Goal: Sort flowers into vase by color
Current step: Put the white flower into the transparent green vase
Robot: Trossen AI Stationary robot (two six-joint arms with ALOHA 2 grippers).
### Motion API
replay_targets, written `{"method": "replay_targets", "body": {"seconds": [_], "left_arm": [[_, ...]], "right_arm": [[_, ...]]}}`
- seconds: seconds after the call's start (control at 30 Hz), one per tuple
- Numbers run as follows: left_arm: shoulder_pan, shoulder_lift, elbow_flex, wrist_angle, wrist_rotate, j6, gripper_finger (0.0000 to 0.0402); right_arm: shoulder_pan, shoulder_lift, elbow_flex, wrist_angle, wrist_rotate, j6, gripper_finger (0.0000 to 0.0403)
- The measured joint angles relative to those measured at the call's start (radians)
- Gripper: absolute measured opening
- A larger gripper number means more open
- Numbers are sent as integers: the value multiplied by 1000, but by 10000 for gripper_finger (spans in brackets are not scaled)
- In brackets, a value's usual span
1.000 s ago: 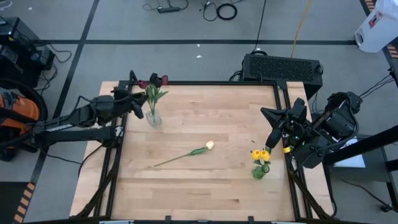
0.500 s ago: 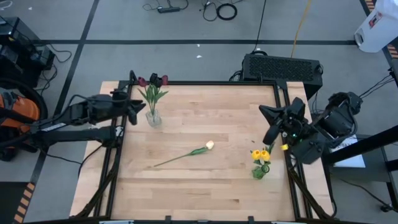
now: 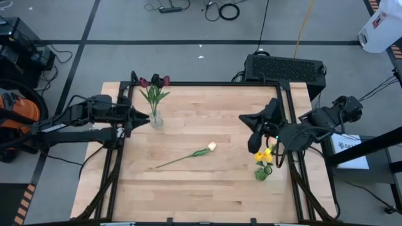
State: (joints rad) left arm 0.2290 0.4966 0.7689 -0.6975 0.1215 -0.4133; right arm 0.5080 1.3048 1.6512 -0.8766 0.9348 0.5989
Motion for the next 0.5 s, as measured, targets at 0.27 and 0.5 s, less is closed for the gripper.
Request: {"method": "replay_targets", "body": {"seconds": [0.27, 0.5], "left_arm": [[-140, 97, 0, 108, 10, -24, 132], [-284, 264, 0, 272, -141, -41, 132]], "right_arm": [[-5, -68, 0, -241, -54, 159, 1], [8, -118, 0, -476, -79, 324, 1]]}}
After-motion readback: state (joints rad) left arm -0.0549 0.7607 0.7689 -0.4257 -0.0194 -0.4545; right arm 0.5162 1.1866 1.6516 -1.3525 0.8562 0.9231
